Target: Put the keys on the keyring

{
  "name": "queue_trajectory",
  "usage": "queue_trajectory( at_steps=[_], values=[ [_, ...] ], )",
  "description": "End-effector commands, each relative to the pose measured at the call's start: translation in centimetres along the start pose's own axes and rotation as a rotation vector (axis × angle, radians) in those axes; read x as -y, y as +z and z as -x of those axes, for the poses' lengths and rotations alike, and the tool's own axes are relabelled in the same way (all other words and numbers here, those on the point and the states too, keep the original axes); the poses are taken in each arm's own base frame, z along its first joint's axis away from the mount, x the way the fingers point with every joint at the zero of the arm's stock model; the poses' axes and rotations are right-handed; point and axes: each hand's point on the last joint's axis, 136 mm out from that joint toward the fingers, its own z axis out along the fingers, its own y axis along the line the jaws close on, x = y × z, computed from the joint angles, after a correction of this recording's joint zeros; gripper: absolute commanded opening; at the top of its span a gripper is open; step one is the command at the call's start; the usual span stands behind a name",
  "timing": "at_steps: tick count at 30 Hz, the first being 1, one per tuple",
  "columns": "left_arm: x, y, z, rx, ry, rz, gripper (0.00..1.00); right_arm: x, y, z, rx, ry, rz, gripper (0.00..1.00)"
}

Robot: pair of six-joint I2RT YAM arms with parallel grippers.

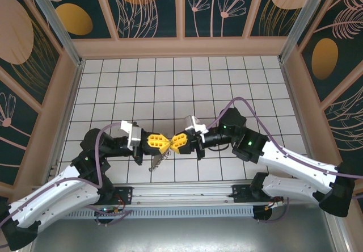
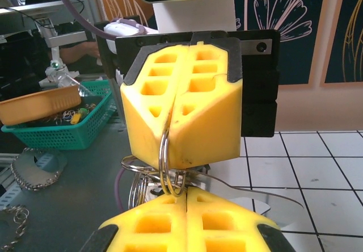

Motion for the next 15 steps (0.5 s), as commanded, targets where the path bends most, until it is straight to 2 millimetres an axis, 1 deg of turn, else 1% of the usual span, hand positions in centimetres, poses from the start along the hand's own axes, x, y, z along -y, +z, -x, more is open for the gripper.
queue_trajectory(
  at_steps=[1,9,15],
  values=[
    [0.26,-0.09,0.27,0.014,0.017,-0.007,0.00,-0.44,0.11,0.61,0.037,-0.046,0.012,0.00],
    [0.49,-0.09,-0.26,0.009,0.004,-0.026,0.00,-0.02,0.51,0.90,0.053,-0.038,0.010,0.00],
    [0.87,0.16,-0.64,0.011,-0.017,-0.067,0.00,-0.26,0.75,1.53,0.076,-0.049,0.038,0.00]
  ],
)
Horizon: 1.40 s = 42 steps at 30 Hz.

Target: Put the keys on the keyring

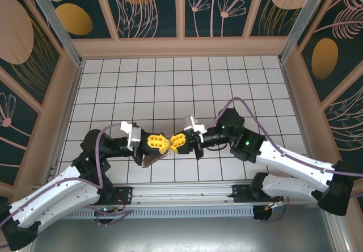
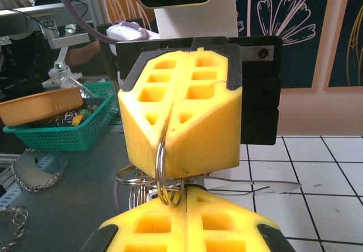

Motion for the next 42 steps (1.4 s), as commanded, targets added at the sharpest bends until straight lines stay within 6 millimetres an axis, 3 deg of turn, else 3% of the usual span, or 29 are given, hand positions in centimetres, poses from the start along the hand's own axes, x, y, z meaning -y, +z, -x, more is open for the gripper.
queue_trajectory(
  at_steps=[1,21,41,42],
  values=[
    [0.8,0.2,-0.2,0.008,-0.018,-0.058,0.00,-0.4,0.4,1.6,0.059,-0.041,0.022,0.00],
    [0.2,-0.1,-0.3,-0.013,-0.003,-0.005,0.00,-1.8,-1.2,2.1,0.108,-0.080,0.022,0.00],
    [0.3,-0.3,-0.2,-0.010,0.005,0.004,0.00,-1.8,-1.4,2.4,0.113,-0.092,0.006,0.00],
    [0.3,-0.3,-0.1,-0.011,0.006,0.003,0.00,-1.7,-1.4,2.2,0.107,-0.087,0.004,0.04]
  ],
)
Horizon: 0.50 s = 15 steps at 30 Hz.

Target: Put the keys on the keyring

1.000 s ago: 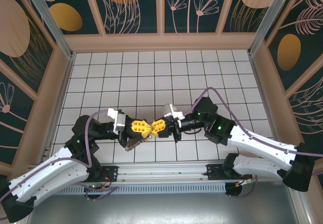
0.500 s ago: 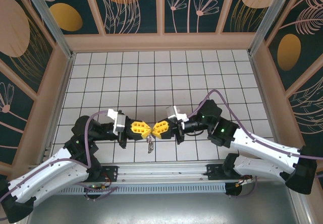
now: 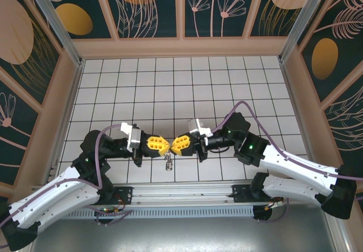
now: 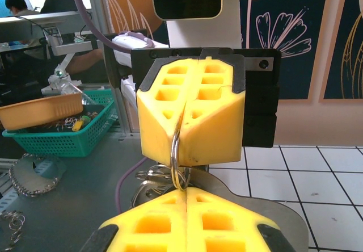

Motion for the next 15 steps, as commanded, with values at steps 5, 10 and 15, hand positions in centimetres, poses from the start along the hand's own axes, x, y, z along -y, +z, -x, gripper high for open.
queue_trajectory(
  at_steps=[5,10,15],
  values=[
    [0.2,-0.1,0.4,-0.003,0.025,0.001,0.00,-0.3,-0.2,0.7,0.027,-0.025,-0.011,0.26],
    [0.3,0.0,0.5,-0.003,0.026,-0.007,0.00,-0.2,-0.2,-0.4,0.001,-0.001,-0.012,0.30],
    [0.4,0.0,0.8,0.002,0.029,-0.009,0.00,0.0,-0.2,-1.4,-0.020,0.019,-0.023,0.34]
  ],
)
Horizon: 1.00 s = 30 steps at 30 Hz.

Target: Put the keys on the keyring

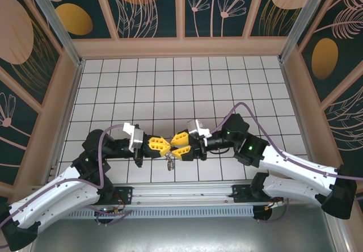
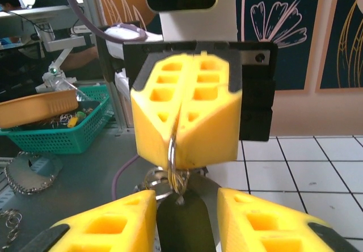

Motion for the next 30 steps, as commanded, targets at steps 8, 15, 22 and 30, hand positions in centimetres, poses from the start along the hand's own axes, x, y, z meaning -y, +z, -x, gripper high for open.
queue_trajectory(
  at_steps=[8,15,22,30],
  values=[
    [0.4,0.1,1.8,0.040,0.050,-0.015,0.00,-1.2,-0.1,-1.1,-0.011,0.011,0.037,0.35],
    [0.5,0.1,1.9,0.044,0.049,-0.018,0.00,-1.0,0.0,-1.1,-0.002,0.002,0.027,0.34],
    [0.5,-0.1,1.8,0.038,0.051,-0.009,0.00,-0.3,-0.2,-0.6,0.004,-0.020,-0.022,0.01],
    [0.6,-0.5,1.6,0.041,0.060,0.007,0.00,-0.2,-1.3,0.6,0.035,-0.055,-0.078,0.00]
  ],
)
